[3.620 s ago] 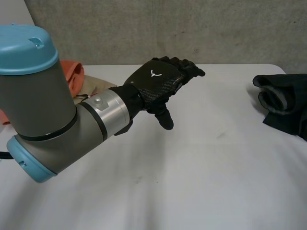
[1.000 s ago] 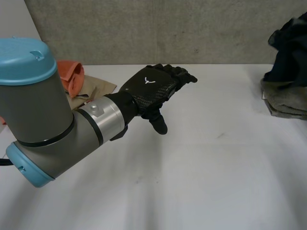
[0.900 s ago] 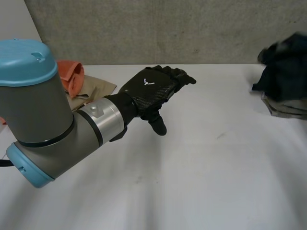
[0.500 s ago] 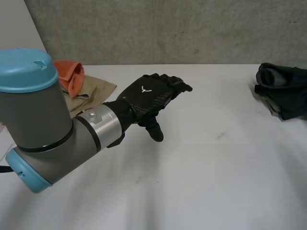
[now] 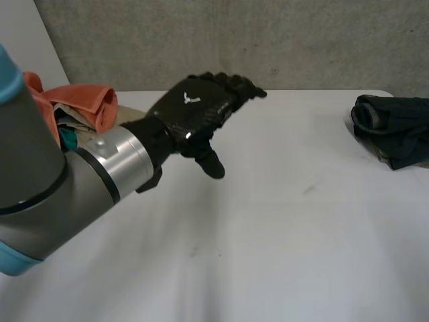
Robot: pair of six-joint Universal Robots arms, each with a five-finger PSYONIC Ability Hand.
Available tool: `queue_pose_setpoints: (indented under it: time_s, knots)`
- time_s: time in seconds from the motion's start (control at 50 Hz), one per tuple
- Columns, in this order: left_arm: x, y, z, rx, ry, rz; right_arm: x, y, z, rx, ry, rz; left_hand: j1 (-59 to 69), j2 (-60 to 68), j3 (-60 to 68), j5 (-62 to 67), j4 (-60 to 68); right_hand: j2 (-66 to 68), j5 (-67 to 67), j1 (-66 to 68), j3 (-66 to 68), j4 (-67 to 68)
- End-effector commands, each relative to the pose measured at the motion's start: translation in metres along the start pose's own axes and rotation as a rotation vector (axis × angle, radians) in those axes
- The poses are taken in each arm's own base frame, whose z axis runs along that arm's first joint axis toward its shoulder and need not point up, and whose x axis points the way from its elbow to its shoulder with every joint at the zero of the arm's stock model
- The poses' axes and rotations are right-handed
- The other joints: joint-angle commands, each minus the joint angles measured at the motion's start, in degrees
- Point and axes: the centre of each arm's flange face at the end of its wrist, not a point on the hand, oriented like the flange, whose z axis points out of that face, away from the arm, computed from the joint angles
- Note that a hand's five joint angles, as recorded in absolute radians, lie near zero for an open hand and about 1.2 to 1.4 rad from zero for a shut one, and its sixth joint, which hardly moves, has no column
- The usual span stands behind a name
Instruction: Fold the laundry.
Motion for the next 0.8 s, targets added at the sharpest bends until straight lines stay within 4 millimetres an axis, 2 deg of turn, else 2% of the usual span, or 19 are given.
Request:
queue_pose_setpoints:
  time_s: [0.02,0.04,0.06,0.08,0.12,0.14,0.18,0.2,0.26,0.36,0.48,0.5,0.58,0.62,0.68,0.7,0.72,0.76,0.8]
  knots:
    - [-0.022,-0.037,-0.003,0.129,-0.097,-0.016,-0.070,-0.113,-0.040,0.328,-0.099,0.126,2.18,1.75,0.24,-0.04,0.91,-1.94,-2.77,-2.81,-1.90,-2.28]
    - [-0.027,-0.041,-0.004,0.145,-0.128,-0.020,-0.083,-0.122,-0.051,0.353,-0.141,0.151,2.18,1.75,0.24,-0.04,0.91,-1.94,-2.77,-2.81,-1.90,-2.28]
    - [-0.035,-0.045,-0.005,0.160,-0.170,-0.024,-0.114,-0.133,-0.074,0.393,-0.253,0.196,2.18,1.75,0.24,-0.04,0.91,-1.94,-2.77,-2.81,-1.90,-2.28]
    - [-0.055,-0.053,-0.010,0.190,-0.273,-0.028,-0.126,-0.136,-0.085,0.406,-0.305,0.212,2.35,1.91,0.41,0.13,1.08,-1.94,-2.77,-2.81,-1.90,-2.28]
    - [-0.077,-0.058,-0.017,0.207,-0.385,-0.024,-0.152,-0.139,-0.109,0.418,-0.416,0.235,2.35,1.92,0.41,0.13,1.08,-1.94,-2.77,-2.81,-1.90,-2.28]
    - [-0.096,-0.058,-0.022,0.205,-0.479,-0.012,-0.175,-0.142,-0.135,0.433,-0.523,0.244,2.35,1.92,0.41,0.13,1.08,-1.94,-2.77,-2.81,-1.90,-2.28]
    - [-0.115,-0.054,-0.027,0.192,-0.566,0.004,-0.195,-0.140,-0.161,0.423,-0.622,0.257,2.02,1.58,0.08,-0.20,0.75,-1.94,-2.77,-2.81,-1.90,-2.28]
    - [-0.125,-0.050,-0.029,0.178,-0.603,0.013,-0.214,-0.135,-0.184,0.406,-0.712,0.267,1.85,1.41,-0.09,-0.37,0.58,-1.94,-2.77,-2.81,-1.90,-2.28]
    - [-0.171,-0.021,-0.034,0.068,-0.719,0.085,-0.233,-0.124,-0.213,0.366,-0.803,0.262,1.68,1.24,-0.26,-0.54,0.41,-1.94,-2.77,-2.81,-1.90,-2.28]
    - [-0.237,0.056,-0.030,-0.191,-0.800,0.226,-0.268,-0.083,-0.256,0.264,-0.942,0.171,1.51,1.08,-0.43,-0.71,0.24,-1.94,-2.77,-2.81,-1.90,-2.28]
    - [-0.295,0.125,-0.012,-0.296,-0.785,0.376,-0.280,-0.060,-0.276,0.232,-0.988,0.047,2.35,1.91,0.41,0.13,1.08,-1.94,-2.77,-2.81,-1.90,-2.28]
    - [-0.313,0.140,-0.011,-0.299,-0.797,0.414,-0.280,-0.057,-0.277,0.224,-0.988,0.043,2.35,1.92,0.41,0.13,1.08,-1.94,-2.77,-2.81,-1.90,-2.28]
    - [-0.357,0.167,-0.017,-0.255,-0.848,0.509,-0.279,-0.047,-0.282,0.184,-0.998,0.037,3.02,2.58,1.08,0.80,1.75,-1.94,-2.77,-2.81,-1.90,-2.28]
    - [-0.368,0.180,-0.017,-0.242,-0.861,0.530,-0.279,-0.044,-0.285,0.172,-1.005,0.034,4.19,3.76,2.25,1.97,2.92,-1.94,-2.77,-2.81,-1.90,-2.28]
    - [-0.380,0.200,-0.015,-0.226,-0.877,0.551,-0.279,-0.038,-0.291,0.156,-1.021,0.027,25.29,24.86,23.35,23.07,24.02,-1.94,-2.77,-2.81,-1.90,-2.28]
    - [-0.380,0.202,-0.014,-0.223,-0.879,0.555,-0.279,-0.038,-0.292,0.156,-1.022,0.026,38.88,38.45,36.94,36.66,37.62,-1.94,-2.77,-2.81,-1.90,-2.28]
    - [-0.380,0.200,-0.011,-0.207,-0.882,0.569,-0.279,-0.036,-0.293,0.150,-1.025,0.025,68.16,67.73,66.22,65.94,66.89,-1.94,-2.77,-2.81,-1.90,-2.28]
    - [-0.377,0.198,-0.008,-0.198,-0.881,0.575,-0.279,-0.036,-0.293,0.150,-1.026,0.027,69.61,69.18,67.67,67.39,68.34,-1.94,-2.77,-2.81,-1.90,-2.28]
    - [-0.367,0.182,0.001,-0.159,-0.885,0.590,-0.280,-0.036,-0.292,0.155,-1.022,0.027,69.61,69.18,67.67,67.39,68.34,-1.94,-2.77,-2.81,-1.90,-2.28]
